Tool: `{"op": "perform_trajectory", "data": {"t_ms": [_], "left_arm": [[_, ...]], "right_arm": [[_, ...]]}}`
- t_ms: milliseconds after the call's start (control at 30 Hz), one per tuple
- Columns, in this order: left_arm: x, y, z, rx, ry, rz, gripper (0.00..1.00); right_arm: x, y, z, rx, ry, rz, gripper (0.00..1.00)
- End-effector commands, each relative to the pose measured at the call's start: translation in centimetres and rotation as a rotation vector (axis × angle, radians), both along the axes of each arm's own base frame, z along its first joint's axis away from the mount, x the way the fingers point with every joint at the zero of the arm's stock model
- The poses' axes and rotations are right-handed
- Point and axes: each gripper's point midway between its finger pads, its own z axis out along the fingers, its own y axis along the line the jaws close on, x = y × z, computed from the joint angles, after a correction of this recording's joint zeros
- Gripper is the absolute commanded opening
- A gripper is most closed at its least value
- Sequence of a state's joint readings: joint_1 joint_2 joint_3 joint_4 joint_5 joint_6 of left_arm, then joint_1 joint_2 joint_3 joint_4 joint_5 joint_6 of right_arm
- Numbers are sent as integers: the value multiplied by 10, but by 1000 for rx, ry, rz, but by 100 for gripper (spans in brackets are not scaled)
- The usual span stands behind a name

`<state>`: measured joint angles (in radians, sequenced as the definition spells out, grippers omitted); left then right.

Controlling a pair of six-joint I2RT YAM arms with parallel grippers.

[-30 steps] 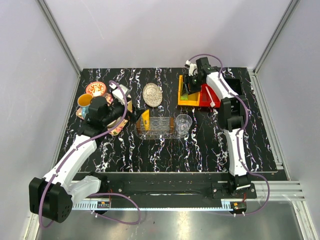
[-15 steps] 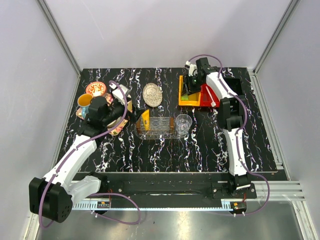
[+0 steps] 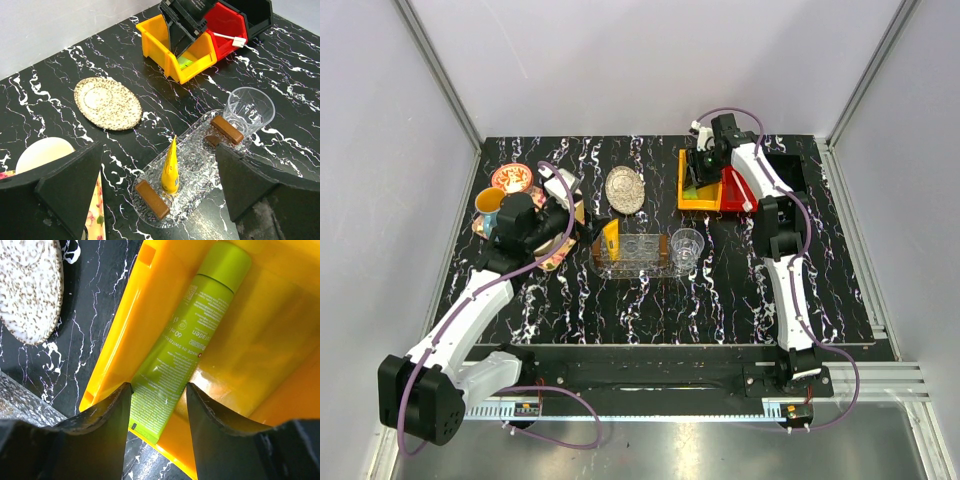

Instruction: Prepare toiletry sets of a toothbrush and toothpaste on the tray

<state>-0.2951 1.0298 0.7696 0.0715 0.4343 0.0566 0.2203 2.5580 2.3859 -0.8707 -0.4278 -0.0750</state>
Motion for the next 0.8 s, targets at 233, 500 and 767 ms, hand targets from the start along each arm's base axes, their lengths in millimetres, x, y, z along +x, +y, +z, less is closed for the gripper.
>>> {"op": "perform_trajectory", "data": {"t_ms": [233,500,767], "left_arm": [[5,0,12,-6,-76,-8,99],[6,0,11,-6,-75,-8,99],[6,0,11,-4,-76,-8,99]], "right_arm": [[-1,-19,-36,-103,43,-25,54],[-1,-28,-48,-162,54,-54,52],[0,-27,-43,-191,36,-56,42]]}}
